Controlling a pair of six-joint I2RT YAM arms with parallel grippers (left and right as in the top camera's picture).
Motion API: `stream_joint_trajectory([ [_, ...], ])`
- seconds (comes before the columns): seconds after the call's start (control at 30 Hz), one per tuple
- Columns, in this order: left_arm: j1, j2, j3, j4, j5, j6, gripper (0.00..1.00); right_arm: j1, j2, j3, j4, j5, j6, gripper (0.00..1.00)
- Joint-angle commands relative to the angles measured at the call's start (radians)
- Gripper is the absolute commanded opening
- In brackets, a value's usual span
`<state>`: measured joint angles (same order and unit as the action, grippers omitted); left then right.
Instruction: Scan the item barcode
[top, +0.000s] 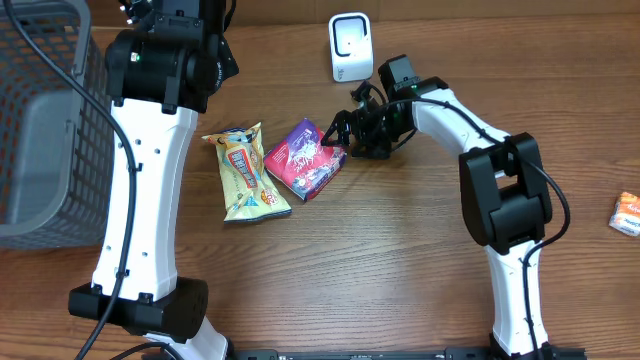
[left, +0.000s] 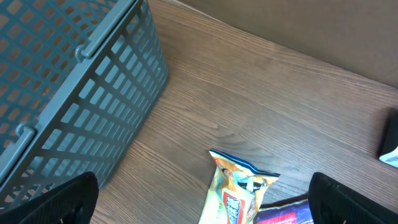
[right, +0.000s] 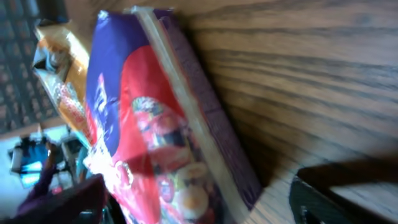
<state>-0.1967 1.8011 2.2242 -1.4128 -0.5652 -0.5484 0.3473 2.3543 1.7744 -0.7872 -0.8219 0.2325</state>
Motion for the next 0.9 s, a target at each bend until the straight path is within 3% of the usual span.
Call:
stream_joint_trajectory([
  [0.0,-0.006,0.01,0.009,0.003,-0.011,-0.017,1.0,0.018,0.033,-0.002,-0.006,-0.069,-0.005,0.83],
  [0.1,-0.006,0.01,0.009,0.003,-0.011,-0.016,1.0,0.019,0.033,-0.002,-0.023,-0.072,-0.022,0.73],
  [0.2,-0.006,0.01,0.009,0.003,-0.01,-0.017,1.0,0.022,0.033,-0.002,-0.029,-0.071,-0.028,0.56],
  [0.27,-0.006,0.01,0.009,0.003,-0.011,-0.017,1.0,0.024,0.033,-0.002,-0.029,-0.07,-0.053,0.24],
  [0.33,-0.006,0.01,0.009,0.003,-0.011,-0.016,1.0,0.024,0.033,-0.002,-0.031,-0.07,-0.077,0.04],
  [0.6,-0.005,0.01,0.009,0.003,-0.01,-0.016,1.0,0.016,0.004,0.017,-0.168,-0.019,-0.18,0.04],
  [0.87,-0.006,0.01,0.009,0.003,-0.01,-0.017,1.0,0.017,-0.205,0.026,-0.37,0.527,-0.147,0.04],
])
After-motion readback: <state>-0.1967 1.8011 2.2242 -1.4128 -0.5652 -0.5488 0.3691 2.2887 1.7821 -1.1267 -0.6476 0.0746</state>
